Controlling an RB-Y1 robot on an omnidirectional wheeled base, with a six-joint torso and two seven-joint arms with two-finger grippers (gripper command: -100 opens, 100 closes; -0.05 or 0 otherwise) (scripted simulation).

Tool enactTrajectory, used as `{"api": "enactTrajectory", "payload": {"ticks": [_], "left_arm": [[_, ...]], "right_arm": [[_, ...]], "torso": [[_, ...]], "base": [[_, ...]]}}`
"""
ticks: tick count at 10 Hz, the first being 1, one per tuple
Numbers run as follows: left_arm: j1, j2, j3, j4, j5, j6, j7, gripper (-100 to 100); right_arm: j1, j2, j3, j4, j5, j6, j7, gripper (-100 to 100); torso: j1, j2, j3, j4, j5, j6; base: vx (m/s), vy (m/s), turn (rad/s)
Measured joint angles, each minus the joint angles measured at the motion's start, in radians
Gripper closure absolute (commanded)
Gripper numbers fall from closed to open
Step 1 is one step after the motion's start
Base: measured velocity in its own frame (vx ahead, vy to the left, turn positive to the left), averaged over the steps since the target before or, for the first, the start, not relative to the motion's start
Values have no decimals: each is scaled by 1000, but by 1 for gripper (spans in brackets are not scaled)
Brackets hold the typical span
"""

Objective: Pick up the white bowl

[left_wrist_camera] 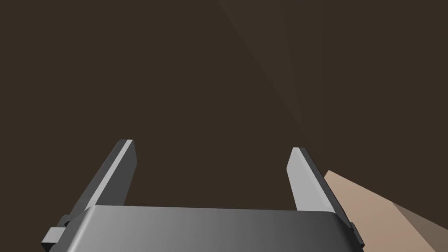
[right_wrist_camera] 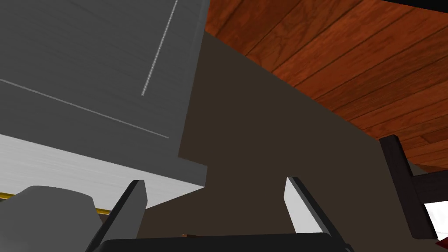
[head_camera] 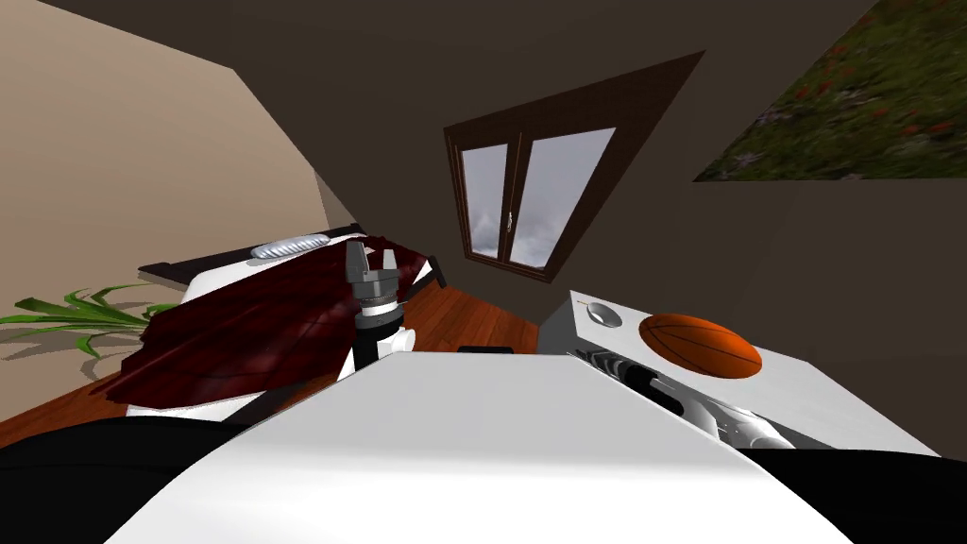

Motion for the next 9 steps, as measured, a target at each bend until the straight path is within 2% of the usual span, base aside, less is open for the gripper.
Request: {"api": "enactTrajectory", "payload": {"ticks": [1, 3, 4, 5, 7, 9], "left_arm": [[0, 0, 0, 0, 0, 0, 0, 0], [0, 0, 0, 0, 0, 0, 0, 0], [0, 0, 0, 0, 0, 0, 0, 0], [0, 0, 0, 0, 0, 0, 0, 0], [0, 0, 0, 0, 0, 0, 0, 0], [0, 0, 0, 0, 0, 0, 0, 0]], "right_arm": [[-5, -35, 18, 18, 5, 7, 10, -100], [-45, -84, 74, 103, 27, 20, 44, -100], [-20, -101, 56, 113, 31, 13, 63, -100], [-23, -126, 71, 120, 33, 20, 73, -100], [-1, -171, 73, 145, 43, 32, 113, -100], [-29, -195, 110, 175, 47, 38, 122, -100]], "torso": [[0, 0, 0, 0, 0, -1], [0, -1, 0, 0, 0, -1], [0, 0, 0, 0, 0, 0], [0, 0, 0, 0, 0, -1], [-1, -1, 0, 0, 0, 0], [-1, -1, 0, 0, 0, -1]], "base": [[5, 7, 243], [9, -1, 198], [6, -3, 117], [9, -6, 268], [8, -15, 132], [13, -20, 188]]}}
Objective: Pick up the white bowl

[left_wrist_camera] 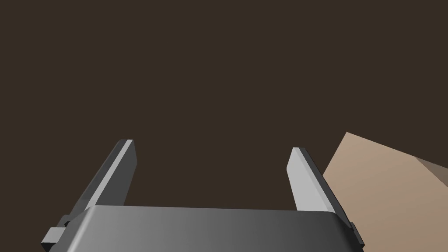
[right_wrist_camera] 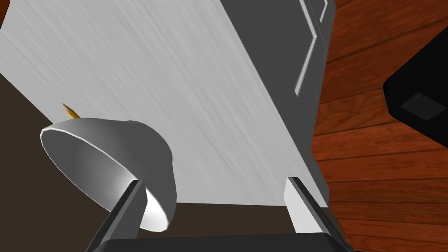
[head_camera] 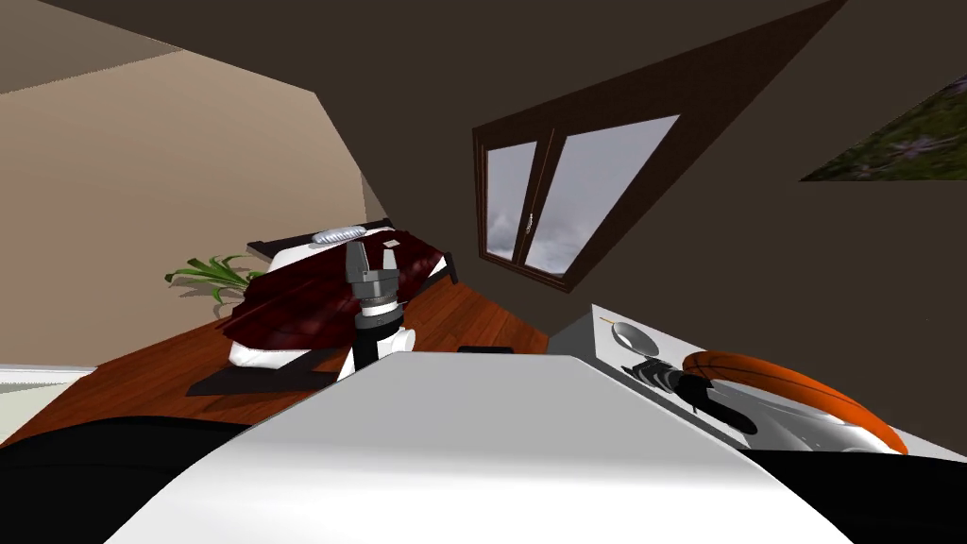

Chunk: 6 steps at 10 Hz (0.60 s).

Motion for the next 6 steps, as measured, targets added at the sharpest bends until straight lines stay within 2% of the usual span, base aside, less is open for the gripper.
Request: {"api": "enactTrajectory", "payload": {"ticks": [1, 3, 5, 6], "left_arm": [[0, 0, 0, 0, 0, 0, 0, 0], [0, 0, 0, 0, 0, 0, 0, 0], [0, 0, 0, 0, 0, 0, 0, 0], [0, 0, 0, 0, 0, 0, 0, 0]], "right_arm": [[-12, 2, 7, 45, 8, -15, 19, -100], [-34, -39, 53, 67, 4, -20, 35, -100], [-36, -39, 82, 85, 1, -42, 58, -100], [-36, -38, 84, 86, 1, -45, 60, 0]], "torso": [[-1, 0, 0, 0, 0, 0], [-3, -2, -1, 0, -1, 0], [-4, -2, -1, -1, -1, 0], [-2, -1, -1, 0, -1, 1]], "base": [[19, -33, 178], [42, -70, 238], [26, -58, 95], [3, -7, -2]]}}
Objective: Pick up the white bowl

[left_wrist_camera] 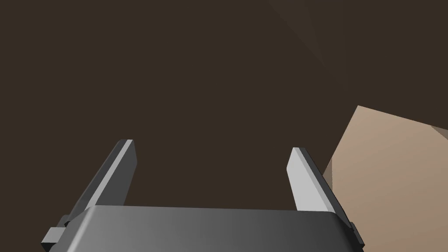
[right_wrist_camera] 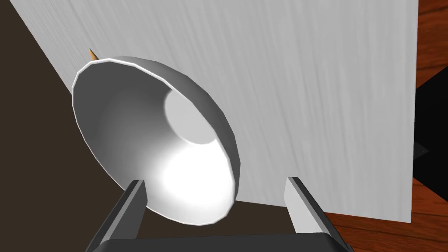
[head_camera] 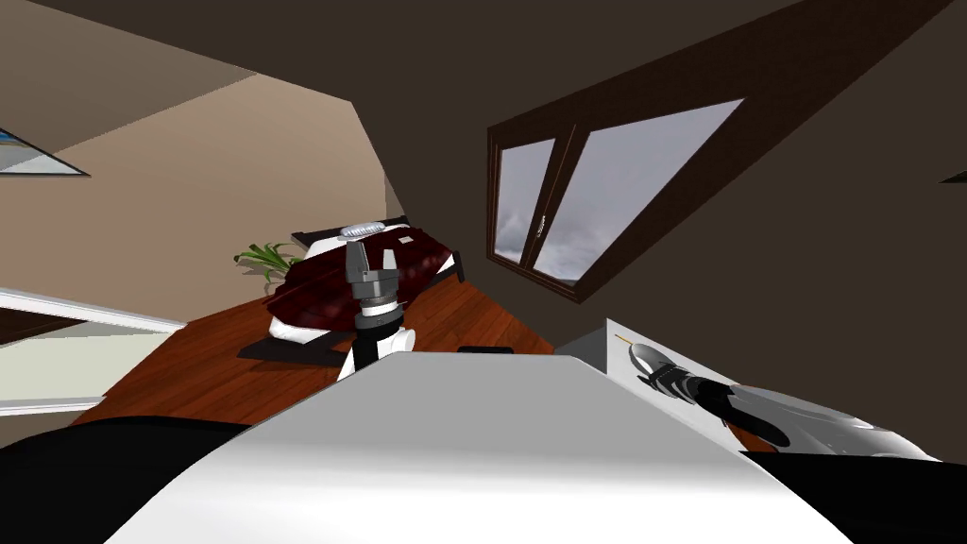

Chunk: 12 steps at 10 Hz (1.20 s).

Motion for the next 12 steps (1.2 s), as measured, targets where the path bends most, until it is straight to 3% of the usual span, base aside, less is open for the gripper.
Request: {"api": "enactTrajectory", "payload": {"ticks": [1, 12], "left_arm": [[0, 0, 0, 0, 0, 0, 0, 0], [0, 0, 0, 0, 0, 0, 0, 0]], "right_arm": [[0, 0, 0, 0, 0, 0, 0, -100], [28, 49, -43, -7, -140, -23, 278, -100]], "torso": [[2, 1, 1, 0, 1, 0], [2, -4, -2, -1, 1, 0]], "base": [[38, -7, -107], [82, -12, -105]]}}
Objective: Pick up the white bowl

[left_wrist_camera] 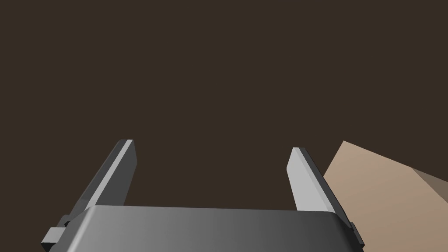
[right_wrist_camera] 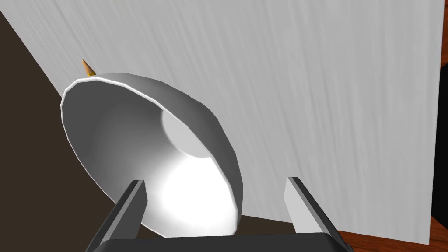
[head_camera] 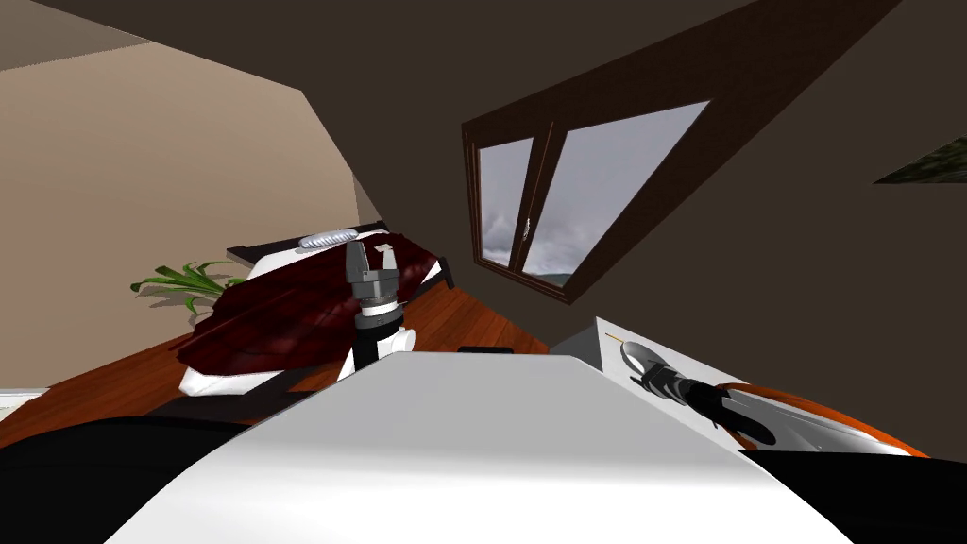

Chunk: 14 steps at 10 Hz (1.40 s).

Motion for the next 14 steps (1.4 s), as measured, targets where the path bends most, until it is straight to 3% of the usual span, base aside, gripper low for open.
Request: {"api": "enactTrajectory", "payload": {"ticks": [4, 5, 9, 10, 11, 14], "left_arm": [[0, 0, 0, 0, 0, 0, 0, 0], [0, 0, 0, 0, 0, 0, 0, 0], [0, 0, 0, 0, 0, 0, 0, 0], [0, 0, 0, 0, 0, 0, 0, 0], [0, 0, 0, 0, 0, 0, 0, 0], [0, 0, 0, 0, 0, 0, 0, 0]], "right_arm": [[4, 18, -10, 4, -45, -11, 100, -100], [4, 18, -10, 3, -46, -11, 104, 100], [4, 17, -11, 4, -46, -10, 103, 100], [4, 17, -11, 4, -47, -10, 103, 0], [4, 17, -11, 4, -47, -10, 103, 100], [-4, 6, -1, 4, -14, -5, 43, 100]], "torso": [[0, 1, 0, 0, 0, -1], [0, 3, 2, 1, 0, -1], [0, 6, 3, 1, 0, -1], [0, 6, 3, 1, 0, -1], [0, 6, 3, 1, 0, -1], [0, 12, 7, 2, 0, -1]], "base": [[69, -4, -75], [6, -1, 2], [0, 1, -3], [0, 0, 0], [-67, 10, 120], [-95, 3, 106]]}}
